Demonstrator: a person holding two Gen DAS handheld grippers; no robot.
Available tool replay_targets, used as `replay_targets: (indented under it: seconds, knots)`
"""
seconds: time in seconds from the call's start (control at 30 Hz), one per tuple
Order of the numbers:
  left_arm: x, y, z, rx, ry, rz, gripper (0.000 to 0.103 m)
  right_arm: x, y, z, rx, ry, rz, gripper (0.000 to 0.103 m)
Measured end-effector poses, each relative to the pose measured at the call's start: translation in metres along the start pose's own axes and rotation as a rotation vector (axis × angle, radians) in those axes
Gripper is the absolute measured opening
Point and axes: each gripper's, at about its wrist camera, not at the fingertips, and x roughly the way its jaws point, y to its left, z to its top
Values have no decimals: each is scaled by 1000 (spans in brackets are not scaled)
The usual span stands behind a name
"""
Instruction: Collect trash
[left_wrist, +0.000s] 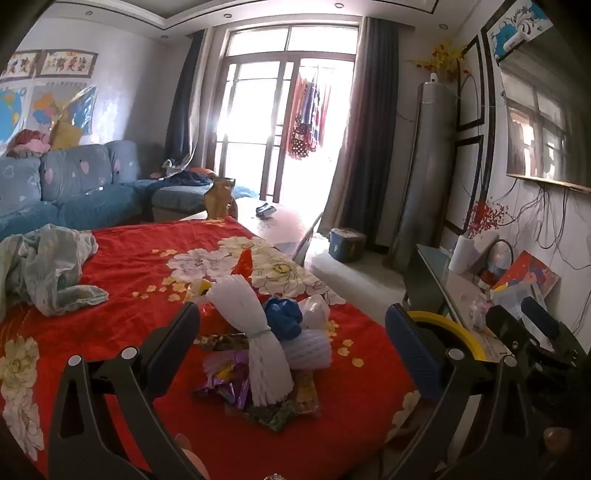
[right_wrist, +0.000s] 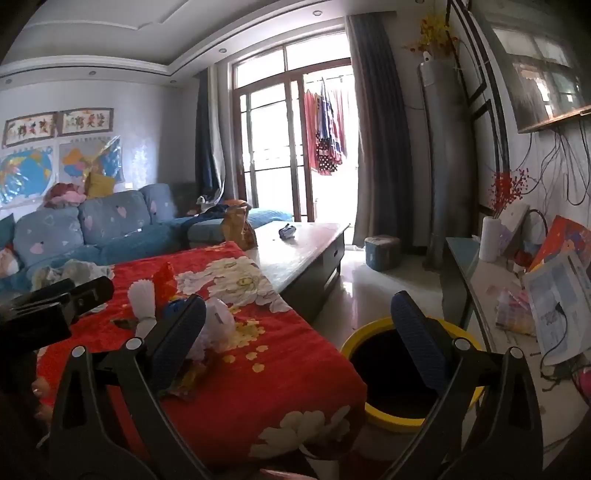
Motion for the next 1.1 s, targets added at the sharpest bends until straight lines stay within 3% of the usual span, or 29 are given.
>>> replay_targets:
  seconds: [1.1]
  knots:
    - [-1, 0, 0, 5, -14, -6, 97, 3, -1, 2, -10, 0, -15, 92]
